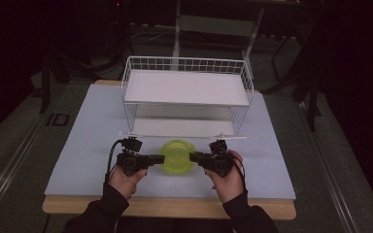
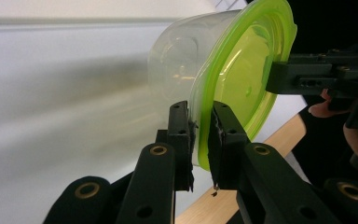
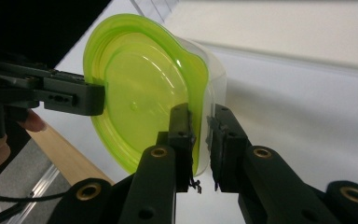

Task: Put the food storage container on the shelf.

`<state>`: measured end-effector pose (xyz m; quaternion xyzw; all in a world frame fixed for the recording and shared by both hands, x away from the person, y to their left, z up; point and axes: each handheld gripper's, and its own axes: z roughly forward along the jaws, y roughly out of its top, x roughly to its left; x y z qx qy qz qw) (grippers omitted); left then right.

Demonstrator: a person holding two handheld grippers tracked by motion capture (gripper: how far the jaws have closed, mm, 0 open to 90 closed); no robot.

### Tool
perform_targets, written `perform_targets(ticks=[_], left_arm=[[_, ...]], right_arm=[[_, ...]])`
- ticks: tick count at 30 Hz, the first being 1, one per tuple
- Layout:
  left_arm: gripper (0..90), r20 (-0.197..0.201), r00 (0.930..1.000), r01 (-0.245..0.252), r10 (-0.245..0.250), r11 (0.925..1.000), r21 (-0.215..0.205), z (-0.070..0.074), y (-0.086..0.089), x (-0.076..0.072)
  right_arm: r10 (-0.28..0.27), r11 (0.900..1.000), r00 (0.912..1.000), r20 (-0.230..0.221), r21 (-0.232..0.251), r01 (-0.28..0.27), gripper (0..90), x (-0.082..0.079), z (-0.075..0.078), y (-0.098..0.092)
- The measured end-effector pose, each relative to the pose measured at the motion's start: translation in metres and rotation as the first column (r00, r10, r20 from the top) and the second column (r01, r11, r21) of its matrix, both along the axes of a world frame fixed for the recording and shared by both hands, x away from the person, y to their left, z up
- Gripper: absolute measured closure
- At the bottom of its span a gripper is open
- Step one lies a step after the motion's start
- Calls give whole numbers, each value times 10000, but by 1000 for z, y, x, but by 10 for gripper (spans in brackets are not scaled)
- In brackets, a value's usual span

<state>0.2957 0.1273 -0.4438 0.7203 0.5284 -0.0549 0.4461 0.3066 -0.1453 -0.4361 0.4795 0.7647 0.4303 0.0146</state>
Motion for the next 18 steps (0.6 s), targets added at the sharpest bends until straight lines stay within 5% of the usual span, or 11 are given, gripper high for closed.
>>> perform_targets(ticks=[3, 4, 9, 10, 12, 18], left_arm=[[813, 93, 10000, 19, -19, 10000, 65, 4, 0, 0], [813, 249, 9997, 56, -57, 10000, 46, 18, 0, 2], [813, 421, 9990, 118, -115, 9999, -81, 32, 1, 4], [813, 563, 9983, 171, -160, 9997, -189, 43, 2, 6], [813, 670, 9977, 148, -133, 9996, -220, 52, 1, 8], [814, 910, 9958, 71, -71, 10000, 3, 70, -2, 15]], right_arm=[[12, 10000, 9999, 132, -18, -11, 800, 0, 8, 0], [-4, 10000, 9995, 305, 91, 1, 800, 0, 16, -1], [-16, 9993, 9985, 550, 368, -4, 800, 0, 32, -3], [-16, 9993, 9985, 550, 368, -4, 801, 0, 32, -3], [-57, 9985, 9967, 814, 540, 13, 802, 1, 48, -5], [-193, 9988, 9944, 1038, 477, 144, 801, 8, 66, -5]])
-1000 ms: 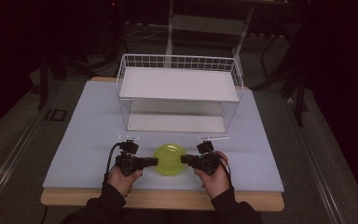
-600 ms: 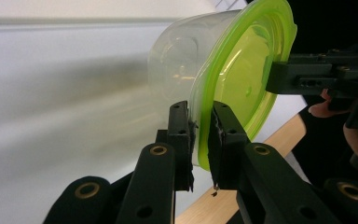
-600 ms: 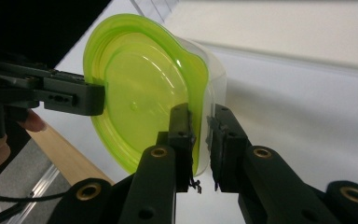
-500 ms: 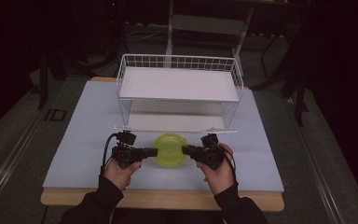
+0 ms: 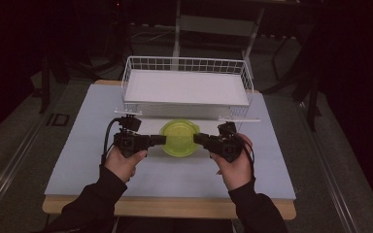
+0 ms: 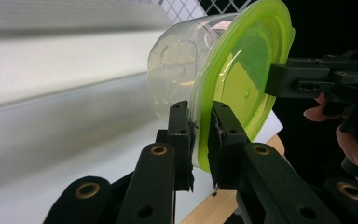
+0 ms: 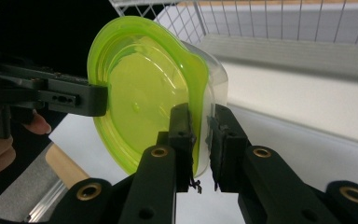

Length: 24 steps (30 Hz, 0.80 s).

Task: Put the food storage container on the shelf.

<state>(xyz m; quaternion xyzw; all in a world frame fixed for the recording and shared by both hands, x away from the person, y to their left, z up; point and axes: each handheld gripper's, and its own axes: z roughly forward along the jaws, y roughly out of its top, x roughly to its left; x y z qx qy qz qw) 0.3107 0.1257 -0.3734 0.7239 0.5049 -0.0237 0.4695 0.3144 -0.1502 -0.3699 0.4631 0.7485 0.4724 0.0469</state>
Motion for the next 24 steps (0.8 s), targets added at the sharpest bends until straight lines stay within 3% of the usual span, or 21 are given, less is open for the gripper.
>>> perform_targets(ticks=[12, 19, 24], left_arm=[[812, 326, 9994, -86, 94, 9997, -234, 33, 4, 20], [810, 642, 9971, -384, 404, 9987, -325, 52, 4, 37], [806, 795, 9940, -728, 753, 9968, -343, 60, 6, 52]], right_arm=[[-38, 9999, 9991, 417, 168, 31, 802, 18, 32, 3], [-214, 9997, 9971, 736, 151, 203, 802, 33, 55, 5], [-362, 9991, 9968, 717, 254, 344, 804, 47, 67, 9]])
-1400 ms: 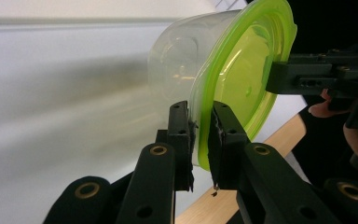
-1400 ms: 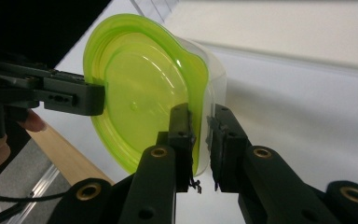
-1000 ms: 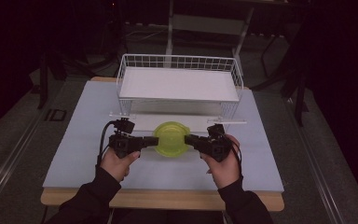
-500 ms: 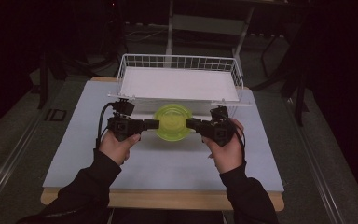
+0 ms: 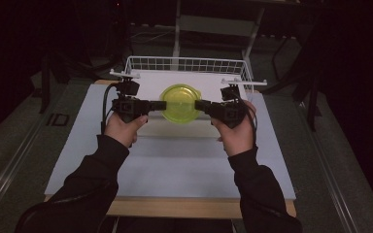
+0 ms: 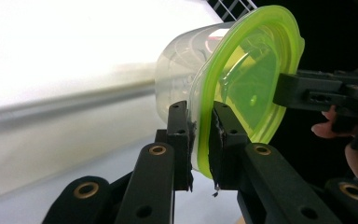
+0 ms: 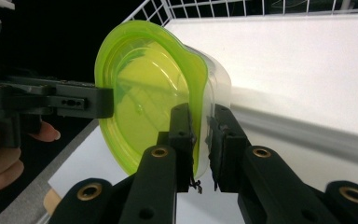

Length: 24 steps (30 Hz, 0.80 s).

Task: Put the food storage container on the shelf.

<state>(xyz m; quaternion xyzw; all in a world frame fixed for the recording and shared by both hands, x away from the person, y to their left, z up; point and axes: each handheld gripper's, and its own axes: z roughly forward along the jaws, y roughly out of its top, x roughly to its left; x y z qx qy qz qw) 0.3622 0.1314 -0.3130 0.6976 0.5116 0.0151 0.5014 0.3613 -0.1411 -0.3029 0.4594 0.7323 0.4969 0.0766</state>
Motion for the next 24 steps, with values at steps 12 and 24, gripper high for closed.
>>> perform_targets(ticks=[12, 24], left_arm=[[793, -107, 9989, -466, 467, 9989, 89, 7, -1, 34], [752, -236, 9982, -545, 547, 9985, 85, -3, -14, 55]], right_arm=[[-426, 9991, 9978, -507, 37, 428, 806, 33, 11, 8], [-693, 9974, 9885, -1347, 115, 715, 806, 61, 5, -3]])
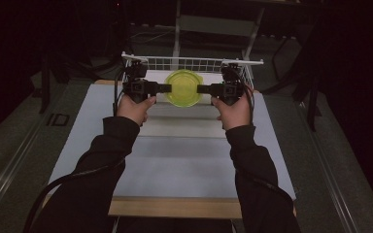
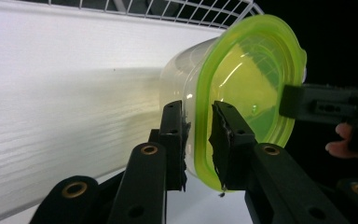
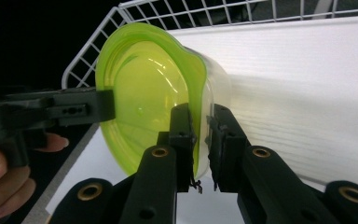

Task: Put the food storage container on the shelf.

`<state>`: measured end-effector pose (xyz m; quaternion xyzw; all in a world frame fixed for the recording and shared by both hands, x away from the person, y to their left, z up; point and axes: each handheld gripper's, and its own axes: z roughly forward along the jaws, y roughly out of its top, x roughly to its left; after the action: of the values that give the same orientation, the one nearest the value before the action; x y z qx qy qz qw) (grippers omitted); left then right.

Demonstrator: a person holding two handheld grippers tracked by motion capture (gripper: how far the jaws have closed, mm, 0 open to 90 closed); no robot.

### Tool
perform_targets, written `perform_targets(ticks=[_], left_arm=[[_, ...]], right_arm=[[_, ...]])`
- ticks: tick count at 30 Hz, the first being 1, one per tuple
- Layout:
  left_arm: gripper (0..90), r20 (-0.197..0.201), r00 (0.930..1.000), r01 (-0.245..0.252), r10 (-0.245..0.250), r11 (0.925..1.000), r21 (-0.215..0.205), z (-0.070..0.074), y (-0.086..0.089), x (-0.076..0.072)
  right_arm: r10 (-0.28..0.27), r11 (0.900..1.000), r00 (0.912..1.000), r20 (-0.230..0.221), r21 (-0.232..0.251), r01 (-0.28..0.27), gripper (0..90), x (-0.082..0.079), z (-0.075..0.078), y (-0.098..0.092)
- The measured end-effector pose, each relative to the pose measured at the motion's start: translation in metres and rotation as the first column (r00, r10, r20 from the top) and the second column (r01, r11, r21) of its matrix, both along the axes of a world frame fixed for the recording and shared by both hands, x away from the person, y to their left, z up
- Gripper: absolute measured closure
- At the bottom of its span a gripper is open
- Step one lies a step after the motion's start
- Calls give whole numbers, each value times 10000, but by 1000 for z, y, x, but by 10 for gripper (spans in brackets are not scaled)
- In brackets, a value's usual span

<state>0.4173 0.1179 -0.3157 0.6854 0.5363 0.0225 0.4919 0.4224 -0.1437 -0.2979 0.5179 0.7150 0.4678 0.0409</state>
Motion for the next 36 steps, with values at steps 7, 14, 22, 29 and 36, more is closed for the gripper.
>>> perform_targets(ticks=[7, 14, 22, 29, 36], left_arm=[[738, 58, 9999, -157, 157, 9999, 13, -1, -2, 9], [672, 244, 9994, -253, 250, 9996, 85, 1, -8, 14], [595, 485, 9960, -759, 747, 9969, 221, -4, -14, 21], [438, 918, 9929, -760, 760, 9971, -31, 1, -9, 15], [283, 1832, 9831, 1, 63, 9994, -350, 2, 4, -11]], right_arm=[[-93, 9999, 9994, -320, 96, 96, 804, 12, -1, -1], [-452, 9983, 9965, -697, 338, 476, 747, 26, -3, -6], [-584, 9981, 9975, -409, 196, 592, 627, 31, -2, -9], [-539, 9985, 9981, 306, 116, 536, 487, 27, 2, -17], [-201, 9997, 9954, 934, -118, 213, 500, 3, 10, -21]])
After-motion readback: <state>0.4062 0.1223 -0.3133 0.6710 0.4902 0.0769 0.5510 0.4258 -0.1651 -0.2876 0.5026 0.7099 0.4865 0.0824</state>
